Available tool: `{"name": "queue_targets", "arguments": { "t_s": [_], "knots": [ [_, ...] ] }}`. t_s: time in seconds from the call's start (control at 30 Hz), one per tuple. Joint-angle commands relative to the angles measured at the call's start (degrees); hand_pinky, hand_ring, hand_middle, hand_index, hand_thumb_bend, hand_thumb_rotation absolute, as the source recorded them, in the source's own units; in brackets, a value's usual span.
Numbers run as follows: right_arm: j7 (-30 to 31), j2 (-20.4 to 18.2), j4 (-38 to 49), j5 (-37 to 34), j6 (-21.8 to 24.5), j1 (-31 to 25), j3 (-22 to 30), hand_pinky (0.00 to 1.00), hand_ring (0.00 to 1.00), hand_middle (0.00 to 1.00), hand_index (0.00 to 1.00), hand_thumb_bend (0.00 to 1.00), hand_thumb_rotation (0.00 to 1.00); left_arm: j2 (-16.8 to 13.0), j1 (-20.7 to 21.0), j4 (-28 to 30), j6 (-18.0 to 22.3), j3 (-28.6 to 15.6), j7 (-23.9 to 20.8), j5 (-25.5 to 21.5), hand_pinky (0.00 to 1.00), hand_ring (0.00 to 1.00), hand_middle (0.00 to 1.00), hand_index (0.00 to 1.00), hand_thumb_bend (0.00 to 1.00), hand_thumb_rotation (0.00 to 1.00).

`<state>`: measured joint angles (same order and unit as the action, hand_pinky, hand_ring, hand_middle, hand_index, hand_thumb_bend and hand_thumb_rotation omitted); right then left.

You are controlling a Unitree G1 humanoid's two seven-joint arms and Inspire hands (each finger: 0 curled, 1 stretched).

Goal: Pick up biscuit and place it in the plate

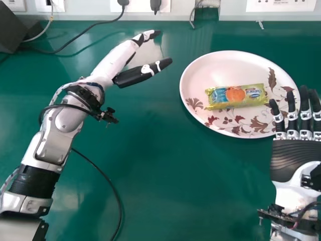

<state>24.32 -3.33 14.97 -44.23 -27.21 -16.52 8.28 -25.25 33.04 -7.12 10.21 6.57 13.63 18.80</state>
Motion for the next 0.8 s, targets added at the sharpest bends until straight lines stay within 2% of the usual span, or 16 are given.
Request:
{"name": "queue_targets", "arguments": {
  "t_s": [0.0, 0.07, 0.13, 0.23, 0.3, 0.47, 0.57, 0.63, 0.77],
  "knots": [
    [0.8, -1.3, -0.4, -0.3, 0.3, 0.2, 0.5, 0.78, 0.96, 1.00, 0.82, 0.81, 0.14, -0.6, -2.7, 2.7, -1.3, -2.0, 0.6, -1.9, 1.00, 1.00, 1.00, 1.00, 1.00, 0.91],
    [1.3, -1.1, -0.7, -0.7, 0.5, 0.5, 0.6, 0.75, 0.94, 1.00, 0.81, 0.82, 0.11, -0.7, -4.1, 3.6, -1.2, -3.2, 0.5, -3.0, 1.00, 1.00, 1.00, 1.00, 1.00, 0.90],
    [2.0, -1.0, -0.9, -1.4, 0.9, 0.7, 0.8, 0.74, 0.92, 0.99, 0.81, 0.81, 0.10, -1.1, -5.2, 3.3, 0.8, -4.4, 0.4, -4.3, 1.00, 1.00, 1.00, 1.00, 1.00, 0.89],
    [2.5, -1.0, -1.2, -1.9, 1.4, 1.0, 1.2, 0.82, 0.95, 0.99, 0.81, 0.81, 0.12, -1.6, -6.3, 2.3, 3.3, -5.8, 0.9, -6.3, 1.00, 1.00, 1.00, 1.00, 1.00, 0.89],
    [2.5, -1.1, -1.4, -1.8, 1.5, 1.2, 1.4, 0.78, 0.91, 0.98, 0.80, 0.80, 0.09, -1.6, -6.8, 1.7, 4.5, -6.6, 1.3, -7.9, 1.00, 1.00, 1.00, 1.00, 1.00, 0.90],
    [3.0, -0.9, -1.7, -2.2, 2.2, 1.8, 1.8, 0.86, 0.96, 0.98, 0.82, 0.79, 0.13, -0.8, -8.2, 0.3, 7.5, -8.4, 2.2, -12.4, 1.00, 1.00, 1.00, 1.00, 1.00, 0.89],
    [3.4, -0.6, -2.0, -2.6, 2.7, 1.9, 2.2, 0.88, 0.98, 0.99, 0.83, 0.79, 0.14, 0.0, -8.7, -0.1, 8.3, -9.3, 2.9, -15.7, 1.00, 1.00, 1.00, 1.00, 1.00, 0.89],
    [3.8, -0.6, -2.2, -2.8, 2.9, 2.0, 2.5, 0.84, 0.98, 1.00, 0.85, 0.79, 0.13, 0.7, -9.3, 0.3, 8.0, -9.9, 3.7, -18.3, 1.00, 1.00, 1.00, 1.00, 1.00, 0.90],
    [4.8, -0.7, -2.3, -3.7, 3.7, 2.3, 2.8, 0.84, 0.98, 1.00, 0.86, 0.79, 0.10, 2.0, -10.6, 0.8, 7.8, -11.2, 5.6, -23.6, 1.00, 1.00, 1.00, 1.00, 1.00, 0.89]
  ]
}}
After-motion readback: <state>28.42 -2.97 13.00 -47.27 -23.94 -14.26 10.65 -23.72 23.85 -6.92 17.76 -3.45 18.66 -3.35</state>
